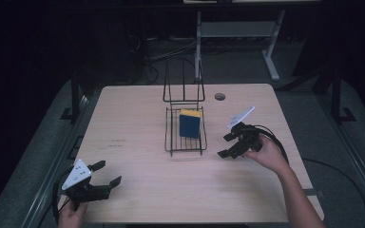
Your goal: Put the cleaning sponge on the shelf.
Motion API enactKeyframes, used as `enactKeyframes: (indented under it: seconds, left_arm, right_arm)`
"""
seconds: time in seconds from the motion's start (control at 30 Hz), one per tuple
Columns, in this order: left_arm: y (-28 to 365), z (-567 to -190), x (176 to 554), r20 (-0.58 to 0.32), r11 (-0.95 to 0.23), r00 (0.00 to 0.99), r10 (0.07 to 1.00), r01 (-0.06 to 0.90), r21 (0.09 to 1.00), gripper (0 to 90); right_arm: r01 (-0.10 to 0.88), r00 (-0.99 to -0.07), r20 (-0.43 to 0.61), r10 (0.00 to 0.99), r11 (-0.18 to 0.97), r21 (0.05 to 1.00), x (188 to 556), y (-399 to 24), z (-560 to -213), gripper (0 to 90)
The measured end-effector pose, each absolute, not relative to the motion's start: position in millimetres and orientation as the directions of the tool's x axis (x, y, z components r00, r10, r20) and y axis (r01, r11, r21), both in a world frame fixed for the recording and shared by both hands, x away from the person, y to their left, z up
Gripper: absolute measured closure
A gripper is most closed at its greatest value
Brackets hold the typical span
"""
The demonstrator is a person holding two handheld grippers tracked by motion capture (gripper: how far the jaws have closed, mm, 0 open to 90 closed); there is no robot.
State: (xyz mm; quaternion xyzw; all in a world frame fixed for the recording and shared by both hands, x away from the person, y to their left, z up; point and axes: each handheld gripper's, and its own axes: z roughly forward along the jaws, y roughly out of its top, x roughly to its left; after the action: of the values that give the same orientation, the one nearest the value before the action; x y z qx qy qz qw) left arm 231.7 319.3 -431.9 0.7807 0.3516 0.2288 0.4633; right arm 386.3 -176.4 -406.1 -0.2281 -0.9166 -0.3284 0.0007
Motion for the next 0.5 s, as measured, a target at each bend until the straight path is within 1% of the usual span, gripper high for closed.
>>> enactKeyframes:
  seconds: [0.5]
  left_arm:
    - [320,-432,231,0.032,-0.325,0.648,0.761,0.338,0.883,16.1]
  right_arm:
    - [0.442,-0.883,0.16,0.441,0.669,0.597,373,-191,-416,20.0]
